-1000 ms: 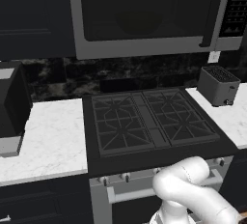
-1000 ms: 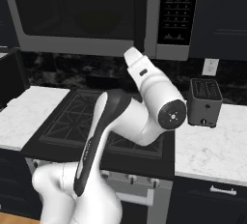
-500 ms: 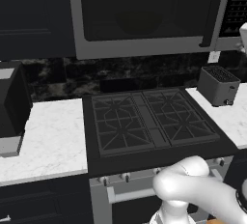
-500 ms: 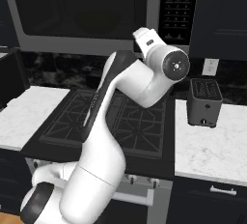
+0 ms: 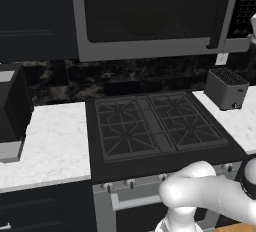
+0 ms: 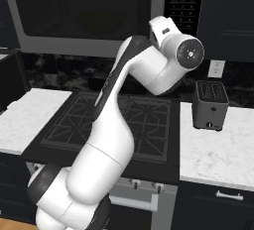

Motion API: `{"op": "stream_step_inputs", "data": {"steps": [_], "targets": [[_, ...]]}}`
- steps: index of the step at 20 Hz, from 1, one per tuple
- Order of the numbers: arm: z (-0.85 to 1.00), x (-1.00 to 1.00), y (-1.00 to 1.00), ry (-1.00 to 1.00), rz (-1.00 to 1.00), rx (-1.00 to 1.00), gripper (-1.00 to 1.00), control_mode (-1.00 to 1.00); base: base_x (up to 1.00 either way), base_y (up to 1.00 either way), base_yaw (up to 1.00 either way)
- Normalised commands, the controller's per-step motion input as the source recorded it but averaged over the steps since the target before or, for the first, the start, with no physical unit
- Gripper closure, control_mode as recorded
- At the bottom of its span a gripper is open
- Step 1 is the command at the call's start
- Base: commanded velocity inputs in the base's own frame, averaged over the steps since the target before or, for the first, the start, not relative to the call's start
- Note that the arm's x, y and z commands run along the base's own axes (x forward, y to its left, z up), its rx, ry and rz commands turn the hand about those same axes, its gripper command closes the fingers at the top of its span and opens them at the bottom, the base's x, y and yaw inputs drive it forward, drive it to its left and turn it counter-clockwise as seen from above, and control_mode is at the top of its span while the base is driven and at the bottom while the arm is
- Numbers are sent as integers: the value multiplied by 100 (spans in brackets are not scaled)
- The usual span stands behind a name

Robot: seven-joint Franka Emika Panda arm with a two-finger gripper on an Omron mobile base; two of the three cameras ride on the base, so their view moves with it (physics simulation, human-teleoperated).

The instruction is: Open the microwave, place the bowl with waffle inside the microwave, then close the microwave door and turn it on.

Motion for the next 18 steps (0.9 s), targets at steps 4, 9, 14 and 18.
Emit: {"op": "stream_step_inputs", "data": {"steps": [4, 9, 14, 18], "targets": [[0, 2, -24, -21, -13, 2, 100, -100, 0, 0, 0], [0, 19, -6, -12, -11, 0, 100, -100, 0, 0, 0], [0, 31, -11, -1, -7, 0, 100, -100, 0, 0, 0], [4, 7, -48, -1, -1, 7, 100, -100, 0, 0, 0]]}}
